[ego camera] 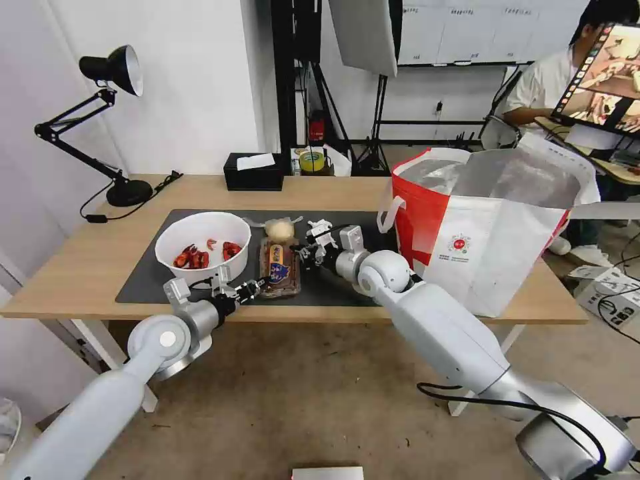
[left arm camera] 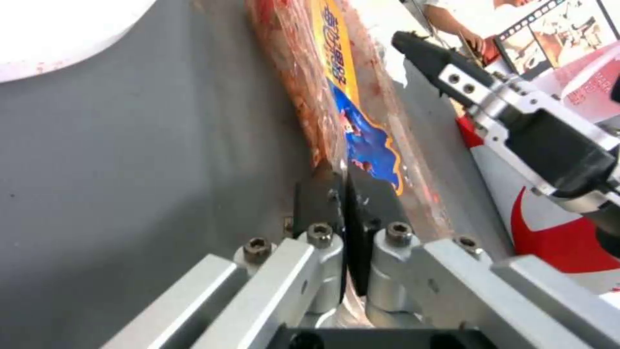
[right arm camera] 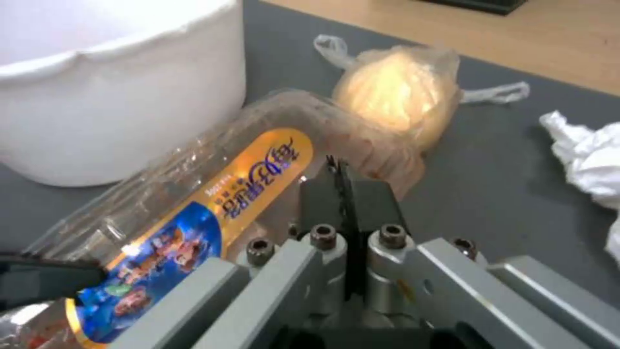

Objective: Pick up the trash from the table and place it into the takeout bag.

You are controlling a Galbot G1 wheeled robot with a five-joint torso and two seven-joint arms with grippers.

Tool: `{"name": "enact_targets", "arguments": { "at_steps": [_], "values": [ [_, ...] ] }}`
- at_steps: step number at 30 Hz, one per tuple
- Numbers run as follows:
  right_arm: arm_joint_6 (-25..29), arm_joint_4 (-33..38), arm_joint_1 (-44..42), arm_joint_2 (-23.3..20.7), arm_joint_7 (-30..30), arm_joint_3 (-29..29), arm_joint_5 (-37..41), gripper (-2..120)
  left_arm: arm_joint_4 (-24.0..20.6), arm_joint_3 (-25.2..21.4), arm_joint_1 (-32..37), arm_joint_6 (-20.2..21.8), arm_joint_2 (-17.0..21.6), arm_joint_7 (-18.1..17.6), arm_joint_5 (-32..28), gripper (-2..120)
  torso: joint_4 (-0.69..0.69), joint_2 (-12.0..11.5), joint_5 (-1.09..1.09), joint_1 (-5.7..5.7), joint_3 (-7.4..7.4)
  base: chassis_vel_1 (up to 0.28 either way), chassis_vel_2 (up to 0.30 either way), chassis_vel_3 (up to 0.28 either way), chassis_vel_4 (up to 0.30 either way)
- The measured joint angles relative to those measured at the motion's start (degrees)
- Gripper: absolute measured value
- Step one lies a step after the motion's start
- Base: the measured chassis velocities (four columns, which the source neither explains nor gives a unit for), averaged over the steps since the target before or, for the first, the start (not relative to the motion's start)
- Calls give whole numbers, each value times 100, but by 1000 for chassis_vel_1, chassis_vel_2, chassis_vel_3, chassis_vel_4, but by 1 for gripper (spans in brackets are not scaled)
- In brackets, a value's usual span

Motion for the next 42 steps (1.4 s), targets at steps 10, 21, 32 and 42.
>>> {"name": "enact_targets", "arguments": {
  "at_steps": [10,21,32,42],
  "values": [
    [330,658,-272,-294,-3,357,117,0,-109,-63,60,-91,8,-3,-35,0,0,0,0,0,0,0,0,0,0],
    [953,1856,-1379,-768,241,1100,35,0,-378,-155,116,-124,81,7,-126,0,0,0,1,0,0,0,0,0,0],
    [1463,2948,-3070,-991,604,2042,-483,0,-654,-243,8,-188,199,5,-290,0,0,1,0,-1,-1,0,0,0,0],
    [1777,3447,-4052,-989,740,2453,-899,0,-610,23,-721,-321,470,-11,-551,0,0,1,0,0,0,0,0,0,0]
  ]
}}
